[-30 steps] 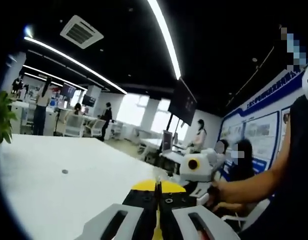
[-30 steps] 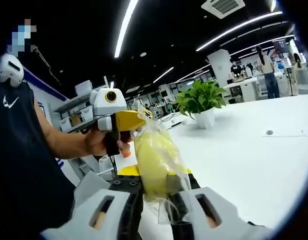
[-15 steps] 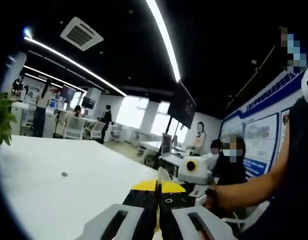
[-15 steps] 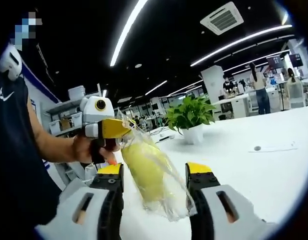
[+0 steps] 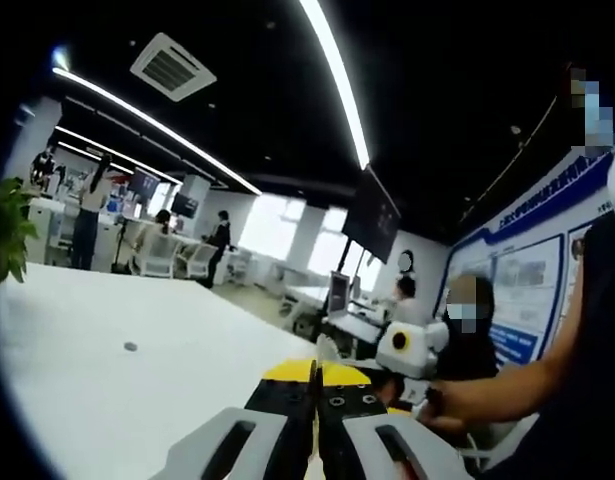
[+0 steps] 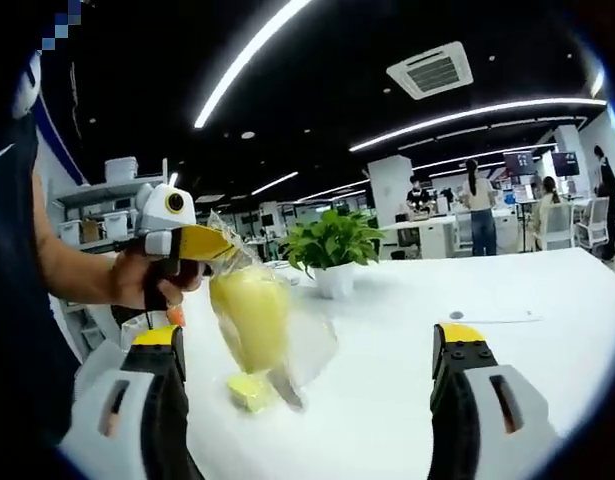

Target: Compare the silicone blocks by pressing each to a similar depth, holding the contact briefly, and releasing to observe deformation and rebound differences across the visible hardness samples.

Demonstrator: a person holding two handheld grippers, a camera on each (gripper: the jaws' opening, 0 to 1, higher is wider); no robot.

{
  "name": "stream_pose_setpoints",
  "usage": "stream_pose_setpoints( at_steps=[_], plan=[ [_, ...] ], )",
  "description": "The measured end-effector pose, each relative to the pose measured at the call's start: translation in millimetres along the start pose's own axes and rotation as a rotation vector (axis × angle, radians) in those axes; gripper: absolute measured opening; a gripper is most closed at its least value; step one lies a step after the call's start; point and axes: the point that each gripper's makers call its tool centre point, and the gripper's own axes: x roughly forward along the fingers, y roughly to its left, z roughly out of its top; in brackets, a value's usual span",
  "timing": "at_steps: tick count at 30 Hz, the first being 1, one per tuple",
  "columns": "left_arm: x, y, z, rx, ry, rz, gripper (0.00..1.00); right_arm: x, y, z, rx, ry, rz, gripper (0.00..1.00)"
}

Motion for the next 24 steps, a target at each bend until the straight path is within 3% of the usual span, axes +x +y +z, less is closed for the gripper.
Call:
stream_pose_setpoints(
  at_steps=[5,8,12,18,24],
  plan=[
    [5,4.2,-5.5,-0.045,-0.018,0.022,0.0,-16,-11,-6.7,0.03,-0.004,-0.049,0.96],
    [7,7.8,-11.0,-0.066,-0.018,0.032,0.0,-27,-19,-15.5,-0.019,0.026,-0.11,0.96],
    [8,10.8,-18.7,-0.081,-0.015,0.038,0.0,-38,-20,-28.2,-0.026,0.045,-0.131,0.96],
    [7,22.9,-31.4,-0.164,-0.04,0.052,0.0,-49,-21,-44.9,-0.007,0.072,-0.159,0.96],
    [9,34.9,-53.6,-0.203,-0.031,0.078,0.0,-60,-19,-61.5,0.014,0.102,-0.182,0.96]
  ],
)
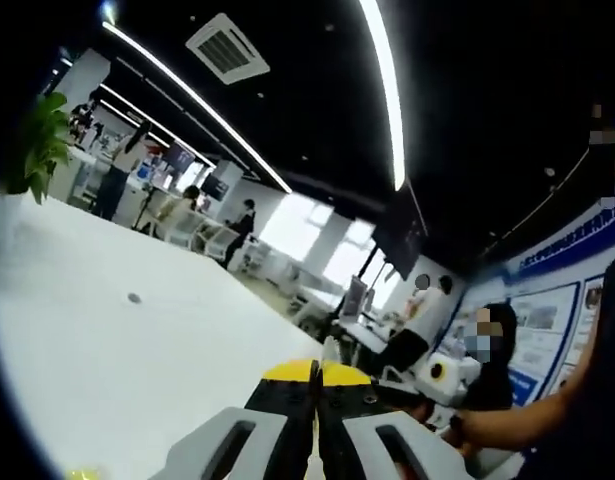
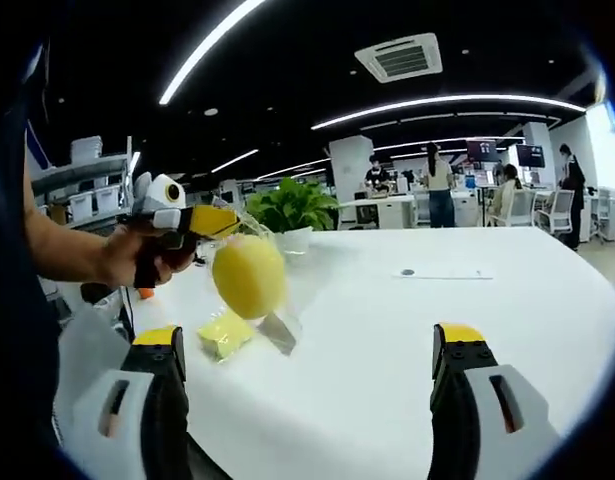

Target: Compare the silicone blocks by pressing each to a similar depth, holding the contact briefly, and releasing to observe deformation and rebound differences across the visible hardness samples.

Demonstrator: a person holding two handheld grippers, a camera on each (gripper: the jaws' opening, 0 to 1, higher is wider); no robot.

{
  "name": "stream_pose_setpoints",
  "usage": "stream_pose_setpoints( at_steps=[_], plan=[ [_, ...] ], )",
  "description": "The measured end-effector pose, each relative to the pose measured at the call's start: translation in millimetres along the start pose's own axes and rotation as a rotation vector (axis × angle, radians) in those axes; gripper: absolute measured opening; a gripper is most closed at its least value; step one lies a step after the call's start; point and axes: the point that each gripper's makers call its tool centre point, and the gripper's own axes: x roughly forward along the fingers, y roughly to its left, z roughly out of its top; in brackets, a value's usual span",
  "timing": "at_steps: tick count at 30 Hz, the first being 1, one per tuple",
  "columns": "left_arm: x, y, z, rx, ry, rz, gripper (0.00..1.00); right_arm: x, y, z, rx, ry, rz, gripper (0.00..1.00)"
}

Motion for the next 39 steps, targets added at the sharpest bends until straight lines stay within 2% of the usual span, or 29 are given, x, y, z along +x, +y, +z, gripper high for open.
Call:
stream_pose_setpoints(
  at_steps=[4,9,13,20,25,27,29,33,36,39],
  plan=[
    [0,9.4,-13.1,-0.033,0.012,0.01,0.0,-4,-1,-7.3,0.019,0.01,-0.009,0.96],
    [2,20.4,-37.6,-0.081,0.044,0.031,0.0,-8,0,-17.4,0.044,0.025,-0.015,0.96],
    [3,28.3,-49.9,-0.118,0.054,0.037,0.0,-10,1,-25.2,0.027,0.052,-0.015,0.96],
    [2,43.1,-64.0,-0.204,0.058,0.054,0.0,-12,-1,-32.8,0.048,0.07,-0.022,0.96],
    [-1,52.9,-66.8,-0.242,0.054,0.078,0.0,-14,0,-38.2,0.063,0.085,-0.028,0.96],
    [-1,54.5,-67.3,-0.226,0.056,0.087,0.0,-14,-1,-39.9,0.071,0.09,-0.032,0.96],
    [-2,63.4,-70.8,-0.199,0.067,0.129,0.0,-14,-1,-40.2,0.075,0.088,-0.032,0.96],
    [-8,93.9,-77.1,-0.122,0.065,0.27,0.0,-15,-1,-41.0,0.061,0.096,-0.039,0.96],
    [-11,107.4,-84.7,-0.063,0.085,0.318,0.0,-16,-2,-43.0,0.006,0.112,-0.055,0.96],
    [-10,113.4,-89.1,-0.055,0.094,0.327,0.0,-16,2,-44.8,0.029,0.118,-0.043,0.96]
  ],
)
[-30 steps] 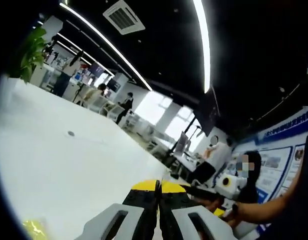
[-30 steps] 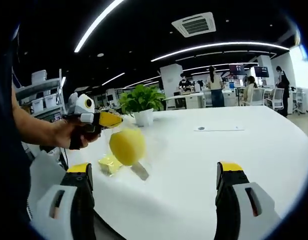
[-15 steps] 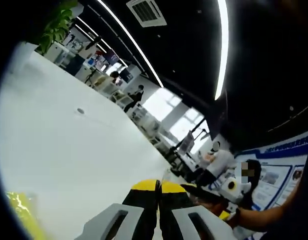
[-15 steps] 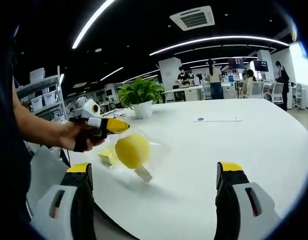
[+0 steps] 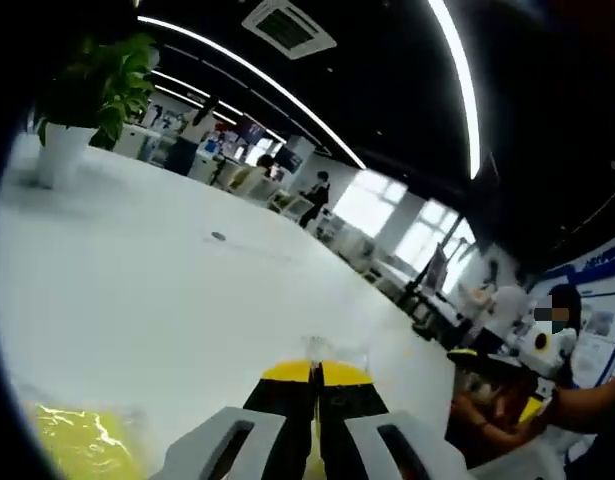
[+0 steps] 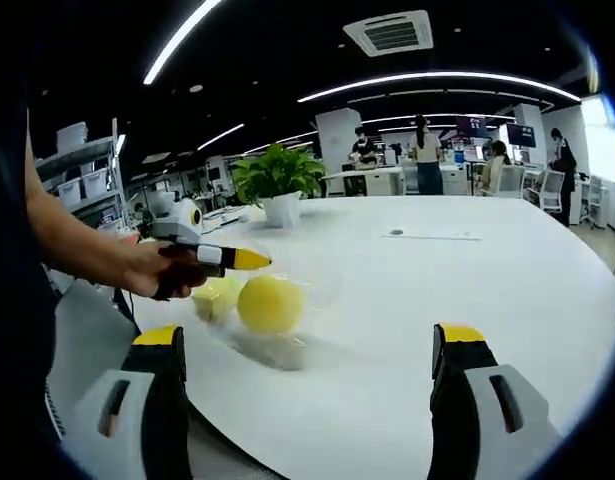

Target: Compare the silicone blocks by pressing each to a similar depth, holding the contact briefly, and releasing to observe deformation and rebound differences across the visible hardness samples.

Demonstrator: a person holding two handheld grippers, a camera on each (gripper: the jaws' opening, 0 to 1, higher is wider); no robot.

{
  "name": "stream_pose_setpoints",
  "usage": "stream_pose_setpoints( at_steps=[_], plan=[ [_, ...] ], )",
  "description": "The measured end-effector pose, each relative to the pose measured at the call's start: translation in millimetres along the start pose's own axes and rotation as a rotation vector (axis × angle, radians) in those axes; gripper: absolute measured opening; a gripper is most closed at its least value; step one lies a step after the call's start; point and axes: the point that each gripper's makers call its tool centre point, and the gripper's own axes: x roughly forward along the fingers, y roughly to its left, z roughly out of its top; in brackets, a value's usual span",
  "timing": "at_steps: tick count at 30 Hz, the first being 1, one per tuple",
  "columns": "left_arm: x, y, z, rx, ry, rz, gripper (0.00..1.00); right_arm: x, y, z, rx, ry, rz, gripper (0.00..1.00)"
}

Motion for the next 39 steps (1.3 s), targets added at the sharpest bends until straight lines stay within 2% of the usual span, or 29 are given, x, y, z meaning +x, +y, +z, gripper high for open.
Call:
stream_pose_setpoints(
  at_steps=[3,8,11,17,20,23,24,27,34,37,39],
  plan=[
    [3,14.8,-5.3,-0.016,0.017,0.046,0.0,0,3,-2.9,-0.003,0.008,0.005,0.96],
    [12,30.1,-17.4,-0.113,0.047,0.097,0.0,2,10,-8.0,-0.021,0.036,0.02,0.96],
    [16,31.6,-23.4,-0.071,0.053,0.107,0.0,2,10,-10.0,-0.031,0.048,0.02,0.96],
    [21,36.9,-26.6,-0.037,0.068,0.132,0.01,1,10,-12.2,-0.007,0.045,0.015,0.96],
    [20,49.2,-34.7,0.01,0.117,0.167,0.01,2,12,-12.4,-0.006,0.046,0.02,0.96],
    [22,52.1,-36.6,0.021,0.128,0.173,0.01,2,14,-12.4,-0.006,0.049,0.024,0.96],
    [23,53.3,-36.6,0.0,0.131,0.173,0.02,2,14,-12.3,-0.005,0.049,0.024,0.96],
    [25,58.5,-42.0,0.013,0.173,0.19,0.02,2,13,-12.6,-0.002,0.05,0.023,0.96],
    [22,63.2,-44.7,0.002,0.197,0.19,0.04,1,14,-15.4,-0.012,0.064,0.02,0.96],
    [22,62.2,-44.5,-0.041,0.205,0.169,0.11,1,15,-16.7,-0.01,0.066,0.021,0.96],
    [20,66.6,-42.1,0.002,0.202,0.188,0.27,1,16,-17.7,-0.009,0.069,0.023,0.96]
  ],
)
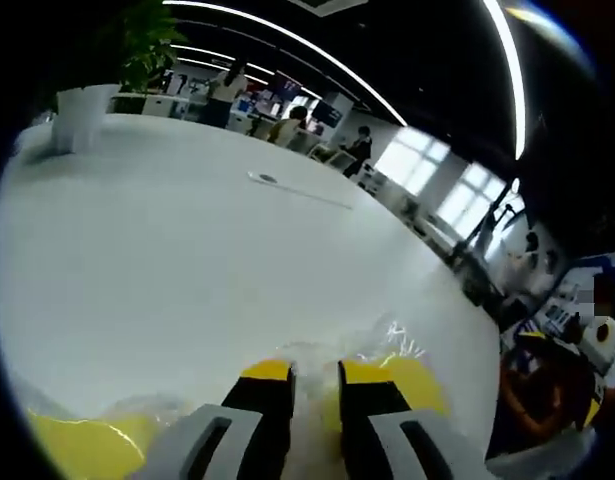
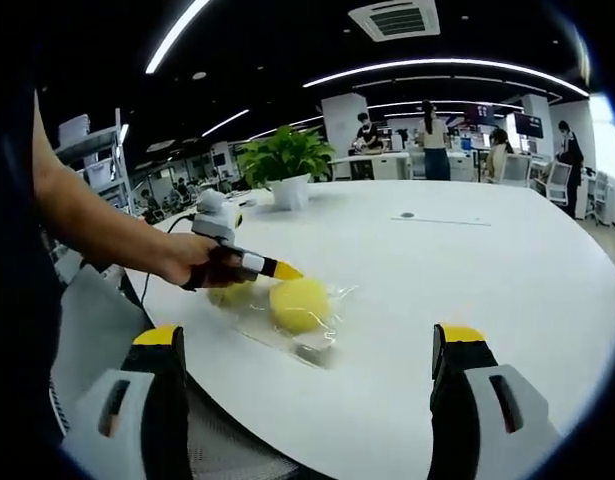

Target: Compare the silicone blocks by pressing each to a similar depth, holding the contact briefly, and releasing to observe deformation and rebound differences across the visible hardness samples.

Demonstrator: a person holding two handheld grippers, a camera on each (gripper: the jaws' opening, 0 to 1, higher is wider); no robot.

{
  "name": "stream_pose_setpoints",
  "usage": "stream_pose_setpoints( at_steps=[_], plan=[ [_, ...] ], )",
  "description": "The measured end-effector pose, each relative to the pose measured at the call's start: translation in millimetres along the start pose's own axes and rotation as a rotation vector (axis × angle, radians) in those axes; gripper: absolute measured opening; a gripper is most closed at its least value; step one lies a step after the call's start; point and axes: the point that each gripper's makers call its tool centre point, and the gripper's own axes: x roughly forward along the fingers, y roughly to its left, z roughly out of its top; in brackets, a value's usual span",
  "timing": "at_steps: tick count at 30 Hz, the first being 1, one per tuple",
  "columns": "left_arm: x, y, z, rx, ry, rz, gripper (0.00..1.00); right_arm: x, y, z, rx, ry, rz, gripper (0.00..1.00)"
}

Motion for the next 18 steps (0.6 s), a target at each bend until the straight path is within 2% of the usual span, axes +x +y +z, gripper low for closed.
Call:
stream_pose_setpoints(
  at_steps=[1,4,7,10,14,17,18],
  plan=[
    [-1,-2.0,5.3,0.026,-0.029,-0.008,0.32,1,1,0.4,0.001,-0.001,0.001,0.96],
    [-4,-7.1,10.1,-0.009,-0.049,-0.021,0.4,2,1,0.6,0.005,-0.004,0.003,0.96],
    [-7,-13.5,17.4,0.011,-0.076,-0.041,0.51,4,2,0.8,0.01,-0.002,0.005,0.96],
    [-13,-16.2,34.3,0.071,-0.137,-0.045,0.66,5,2,3.1,0.008,-0.011,0.003,0.96],
    [-28,-18.7,53.6,0.092,-0.182,-0.064,0.77,7,0,10.9,0.039,-0.052,0.008,0.96],
    [-39,-17.3,65.9,0.114,-0.205,-0.081,0.97,9,-4,11.8,0.027,-0.037,-0.009,0.96],
    [-44,-18.0,69.0,0.132,-0.214,-0.09,1.0,11,-5,12.5,0.024,-0.033,-0.009,0.96]
  ],
)
